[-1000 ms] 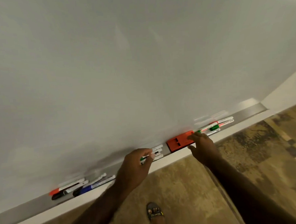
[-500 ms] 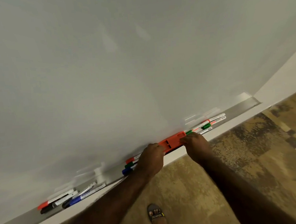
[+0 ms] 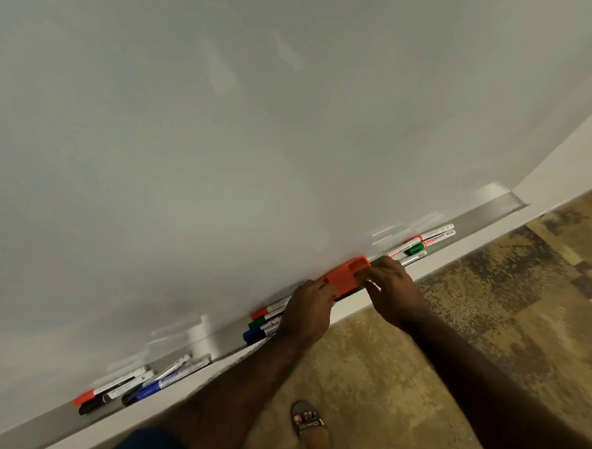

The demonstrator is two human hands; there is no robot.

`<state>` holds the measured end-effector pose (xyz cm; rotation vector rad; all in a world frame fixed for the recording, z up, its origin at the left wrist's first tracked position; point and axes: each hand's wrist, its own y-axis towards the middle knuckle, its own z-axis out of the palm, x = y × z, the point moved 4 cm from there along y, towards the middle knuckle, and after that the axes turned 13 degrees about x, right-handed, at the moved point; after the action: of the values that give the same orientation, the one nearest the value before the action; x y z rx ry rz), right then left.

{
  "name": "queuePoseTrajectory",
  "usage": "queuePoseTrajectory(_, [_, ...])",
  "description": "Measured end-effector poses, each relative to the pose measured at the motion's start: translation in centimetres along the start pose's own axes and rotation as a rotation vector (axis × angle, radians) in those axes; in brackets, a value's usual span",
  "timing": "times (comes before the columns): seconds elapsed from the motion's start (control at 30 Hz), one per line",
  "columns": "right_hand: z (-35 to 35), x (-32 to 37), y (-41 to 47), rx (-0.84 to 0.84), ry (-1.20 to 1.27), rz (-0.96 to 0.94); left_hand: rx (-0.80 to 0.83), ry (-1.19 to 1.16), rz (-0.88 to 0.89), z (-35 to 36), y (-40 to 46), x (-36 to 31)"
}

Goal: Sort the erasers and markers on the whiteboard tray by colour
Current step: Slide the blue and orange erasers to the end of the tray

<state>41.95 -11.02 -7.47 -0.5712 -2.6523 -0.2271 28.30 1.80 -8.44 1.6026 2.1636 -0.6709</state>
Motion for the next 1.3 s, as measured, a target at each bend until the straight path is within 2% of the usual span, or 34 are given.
queuePoseTrajectory(0.1, [-0.6, 0.9, -0.3, 0.022, -0.01, -0.001, -0.035, -0.129, -0.023, -0.5, -0.7, 0.4])
queuePoseTrajectory(0.33, [-3.1, 5.5, -0.8, -0.019, -0.017, -0.067, -0.112, -0.235, 0.014, -2.7, -3.9, 1.0])
queuePoseTrajectory(0.47, [-3.0, 11.0, -0.2, -0.034, 0.007, -0.159, -0.252, -0.141, 0.11, -5.5, -8.6, 3.0])
queuePoseTrajectory(0.6, [-1.0, 15.7, -0.4, -0.018, 0.015, -0.255, -0.258, -0.017, 0.207, -7.5, -13.2, 5.6])
queuePoseTrajectory(0.83, [6.5, 27.0, 1.2, 0.022, 0.107, -0.415, -0.261, 0.176, 0.087, -11.4, -24.8, 13.0])
queuePoseTrajectory(0.97, [10.8, 33.5, 2.3, 0.112, 0.103, -0.444, -0.274, 0.186, -0.037, -13.1, -31.1, 17.1])
queuePoseTrajectory(1.17, [15.5, 42.6, 2.9, 0.163, 0.072, -0.575, -0.298, 0.228, -0.122, -14.4, -39.0, 23.5])
queuePoseTrajectory(1.3, [18.6, 48.2, 2.9, 0.243, 0.068, -0.597, -0.336, 0.252, -0.171, -14.7, -43.8, 27.2])
